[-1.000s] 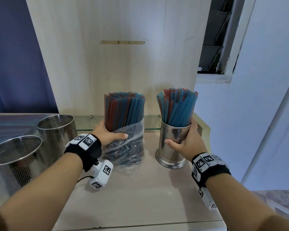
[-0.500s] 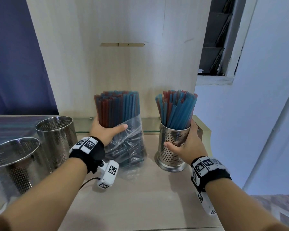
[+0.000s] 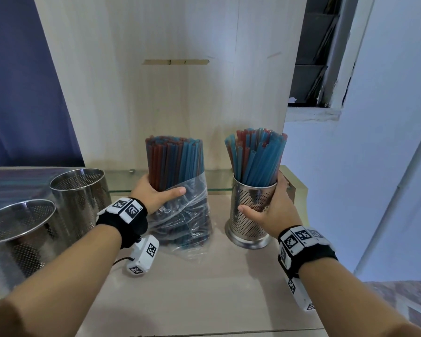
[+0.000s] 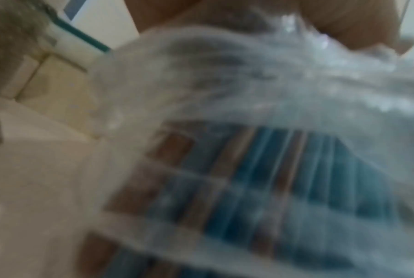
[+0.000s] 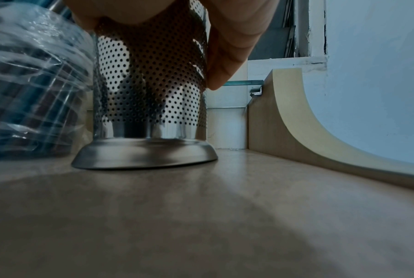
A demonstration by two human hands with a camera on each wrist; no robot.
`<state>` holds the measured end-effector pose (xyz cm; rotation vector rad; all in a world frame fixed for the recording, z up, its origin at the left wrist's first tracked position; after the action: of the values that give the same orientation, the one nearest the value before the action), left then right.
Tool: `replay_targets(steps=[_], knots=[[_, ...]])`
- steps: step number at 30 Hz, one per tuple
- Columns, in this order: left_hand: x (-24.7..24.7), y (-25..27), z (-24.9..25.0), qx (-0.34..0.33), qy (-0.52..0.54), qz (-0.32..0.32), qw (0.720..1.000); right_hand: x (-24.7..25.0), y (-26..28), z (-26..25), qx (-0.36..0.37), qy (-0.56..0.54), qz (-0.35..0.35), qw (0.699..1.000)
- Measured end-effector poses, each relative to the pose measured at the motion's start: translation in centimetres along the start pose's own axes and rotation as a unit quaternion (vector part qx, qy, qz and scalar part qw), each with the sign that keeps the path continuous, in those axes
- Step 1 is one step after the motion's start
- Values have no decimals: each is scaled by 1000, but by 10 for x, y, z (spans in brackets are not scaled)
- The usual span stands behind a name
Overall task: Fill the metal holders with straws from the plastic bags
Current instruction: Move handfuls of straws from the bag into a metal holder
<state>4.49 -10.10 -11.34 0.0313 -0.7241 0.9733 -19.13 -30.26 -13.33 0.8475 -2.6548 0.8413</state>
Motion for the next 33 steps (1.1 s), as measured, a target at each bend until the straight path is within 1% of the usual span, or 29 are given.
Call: replay_targets(steps=[3, 5, 8, 10, 14, 17, 20, 23, 26, 29, 33], knots=[[11, 1, 3, -27, -10, 45, 999, 0, 0, 1, 0, 4, 0, 1000], [15, 6, 5, -50, -19, 62, 997, 1, -1, 1, -1, 2, 0, 1000], [20, 15, 9, -80, -80, 91, 989, 1, 0, 1, -4, 1, -3, 1000], [23, 19, 9, -84, -108, 111, 984, 0, 0, 1, -5, 2, -2, 1000], [31, 16, 5, -89, -113, 131, 981, 0, 0, 1, -4, -2, -3, 1000], [34, 11, 12, -99, -124, 138, 978, 1, 0, 1, -3, 0, -2, 1000], [36, -3, 21, -99, -144, 147, 974, 0, 0, 0, -2, 3, -2, 1000], [38, -18, 22, -117, -163, 142, 969, 1, 1, 1, -2, 0, -2, 1000], [41, -22, 22, -107, -174, 149, 968, 1, 0, 1, -6, -4, -2, 1000], [43, -17, 27, -58, -158, 159, 973, 1, -1, 1, -3, -5, -3, 1000], [46, -16, 30, -30, -155, 182, 971, 0, -2, 3, 9, -10, -5, 1000]])
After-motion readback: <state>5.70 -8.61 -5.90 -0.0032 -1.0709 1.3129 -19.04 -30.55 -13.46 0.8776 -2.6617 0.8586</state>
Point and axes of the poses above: each hand's wrist, its own y-axis away from the middle knuckle, its own x-axis out of the back of the hand, z = x × y, the point moved 4 cm from there along -y, towards the middle knuckle, and after that the axes turned 12 degrees about -y, right-handed, at the moved point
